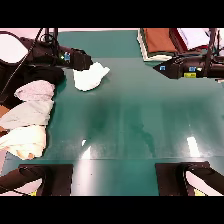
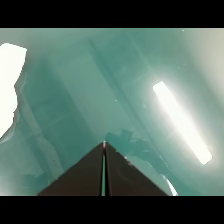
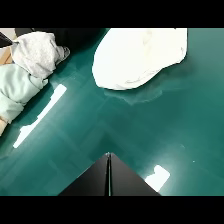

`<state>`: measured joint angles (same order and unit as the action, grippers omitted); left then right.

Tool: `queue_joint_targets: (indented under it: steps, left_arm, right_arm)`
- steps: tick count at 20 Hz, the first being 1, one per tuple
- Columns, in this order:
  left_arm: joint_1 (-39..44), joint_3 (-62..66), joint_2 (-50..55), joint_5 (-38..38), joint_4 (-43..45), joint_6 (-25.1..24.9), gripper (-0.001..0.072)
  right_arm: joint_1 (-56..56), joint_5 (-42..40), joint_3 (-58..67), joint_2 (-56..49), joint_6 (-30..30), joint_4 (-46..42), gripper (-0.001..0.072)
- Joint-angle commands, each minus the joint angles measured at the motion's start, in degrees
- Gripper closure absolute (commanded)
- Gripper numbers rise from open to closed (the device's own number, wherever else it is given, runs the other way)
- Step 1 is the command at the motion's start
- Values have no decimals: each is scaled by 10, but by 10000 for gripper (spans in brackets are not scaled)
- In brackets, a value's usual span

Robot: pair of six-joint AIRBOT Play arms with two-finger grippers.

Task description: Fold the shirts.

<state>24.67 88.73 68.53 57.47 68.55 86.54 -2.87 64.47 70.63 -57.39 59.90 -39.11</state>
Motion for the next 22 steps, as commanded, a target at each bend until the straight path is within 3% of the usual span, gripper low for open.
queue_joint_targets:
  steps: [1, 12, 15, 16, 17, 19, 22]
  left_arm:
    - [0, 0, 0, 0, 0, 0, 682]
    - [0, 0, 0, -5, 0, 0, 682]
    - [0, 0, 0, -71, 12, -4, 679]
    - [0, 0, 5, -99, 45, -11, 475]
    - [-2, 0, 13, -117, 82, 5, 191]
    - [-18, 0, 53, -115, 152, 75, 157]
    - [-55, 0, 143, -104, 156, 97, 157]
  right_arm:
    - [0, 0, 0, 0, 0, 0, 694]
    - [0, 0, 0, 0, 0, 0, 693]
    - [0, 0, 0, 0, 0, 2, 694]
    - [0, -2, 0, 0, 0, 5, 694]
    - [0, -9, 0, 0, 0, 6, 694]
    - [0, -14, 0, 0, 0, 6, 693]
    - [-2, -13, 0, 0, 0, 6, 693]
